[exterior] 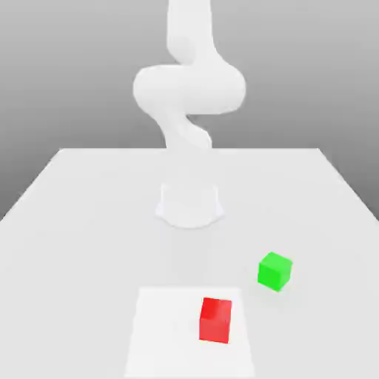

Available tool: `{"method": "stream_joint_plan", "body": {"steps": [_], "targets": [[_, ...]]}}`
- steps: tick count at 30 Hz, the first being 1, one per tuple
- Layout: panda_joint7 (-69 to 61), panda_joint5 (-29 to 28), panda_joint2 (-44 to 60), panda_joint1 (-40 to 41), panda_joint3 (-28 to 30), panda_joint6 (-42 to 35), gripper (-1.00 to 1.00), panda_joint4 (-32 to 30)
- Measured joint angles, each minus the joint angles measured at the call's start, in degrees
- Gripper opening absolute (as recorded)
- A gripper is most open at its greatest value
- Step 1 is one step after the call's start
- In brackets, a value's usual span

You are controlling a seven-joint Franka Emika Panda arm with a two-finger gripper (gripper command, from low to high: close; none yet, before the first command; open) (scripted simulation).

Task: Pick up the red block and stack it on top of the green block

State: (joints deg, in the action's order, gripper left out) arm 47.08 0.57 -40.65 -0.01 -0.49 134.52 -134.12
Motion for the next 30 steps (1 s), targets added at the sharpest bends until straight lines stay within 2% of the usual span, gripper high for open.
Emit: {"method": "stream_joint_plan", "body": {"steps": [11, 20, 26, 27, 30], "targets": [[6.51, 1.3, 23.23, -0.06, -3.04, 12.28, 0.0, -10.44], [14.08, -0.91, 41.96, -0.89, -4.62, 22.18, 0.0, -18.84], [17.16, -3.99, 54.44, -2.13, -2.88, 31.91, 0.0, -18.54], [17.46, -4.36, 56.27, -2.47, -2.45, 33.47, -1.0, -18.28], [17.5, -4.41, 56.27, -2.45, -2.46, 33.49, -1.0, -18.28]]}}
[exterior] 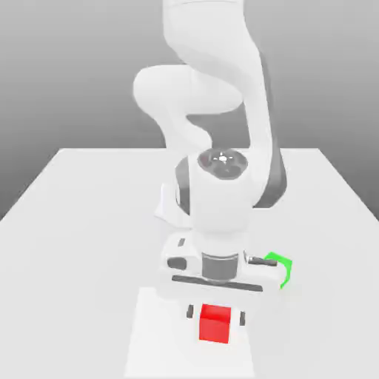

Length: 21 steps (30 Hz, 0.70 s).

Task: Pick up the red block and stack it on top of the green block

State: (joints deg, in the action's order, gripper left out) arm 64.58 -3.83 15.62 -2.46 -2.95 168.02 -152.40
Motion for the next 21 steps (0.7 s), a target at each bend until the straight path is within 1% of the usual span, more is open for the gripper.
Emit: {"method": "stream_joint_plan", "body": {"steps": [4, 10, 13, 16, 21], "targets": [[0.16, -0.2, 0.34, 0.03, 0.01, 0.31, -1.0, 0.04], [-2.52, 2.94, -10.53, 0.65, -1.79, -8.72, -1.0, -1.78], [-9.18, 6.8, -15.53, -3.02, -4.83, -10.8, -1.0, -4.58], [-16.33, 10.08, -20.22, -8.08, -5.77, -12.16, -1.0, -7.82], [-26.5, 12.7, -27.71, -15.1, -7.94, -14.0, -1.0, -13.42]]}}
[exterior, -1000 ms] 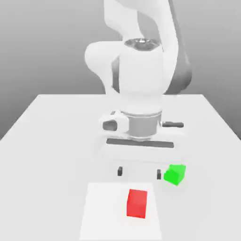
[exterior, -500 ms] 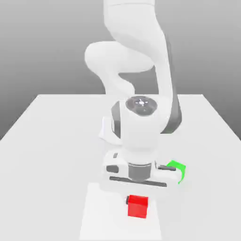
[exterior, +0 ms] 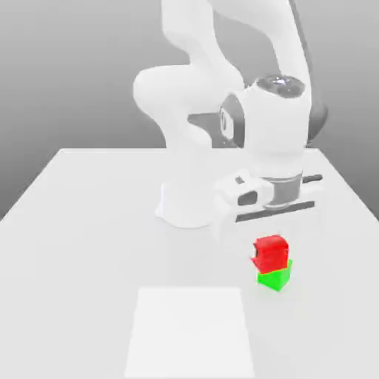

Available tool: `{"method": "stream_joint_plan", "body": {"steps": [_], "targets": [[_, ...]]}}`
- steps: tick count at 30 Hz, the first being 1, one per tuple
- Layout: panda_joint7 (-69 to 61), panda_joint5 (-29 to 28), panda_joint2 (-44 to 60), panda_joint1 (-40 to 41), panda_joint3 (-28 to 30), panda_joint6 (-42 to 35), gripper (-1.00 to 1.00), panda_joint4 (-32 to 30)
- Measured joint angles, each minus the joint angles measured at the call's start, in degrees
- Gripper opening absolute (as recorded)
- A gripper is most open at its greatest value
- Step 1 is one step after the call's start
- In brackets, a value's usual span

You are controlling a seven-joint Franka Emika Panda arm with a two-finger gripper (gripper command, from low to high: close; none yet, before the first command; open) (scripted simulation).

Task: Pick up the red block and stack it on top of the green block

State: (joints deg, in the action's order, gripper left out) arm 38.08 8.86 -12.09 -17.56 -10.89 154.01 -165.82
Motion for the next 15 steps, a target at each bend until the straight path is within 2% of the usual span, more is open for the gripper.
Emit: {"method": "stream_joint_plan", "body": {"steps": [4, 12, 13, 15], "targets": [[-6.05, -0.25, -4.55, -4.98, -1.65, -0.48, -1.0, -4.19], [-2.75, -6.83, 8.8, -2.67, -3.29, 13.02, -1.0, -4.46], [-1.97, -8.0, 10.52, -2.48, -3.05, 14.68, 1.0, -4.43], [-1.96, -8.0, 10.52, -2.43, -3.04, 14.67, 1.0, -4.43]]}}
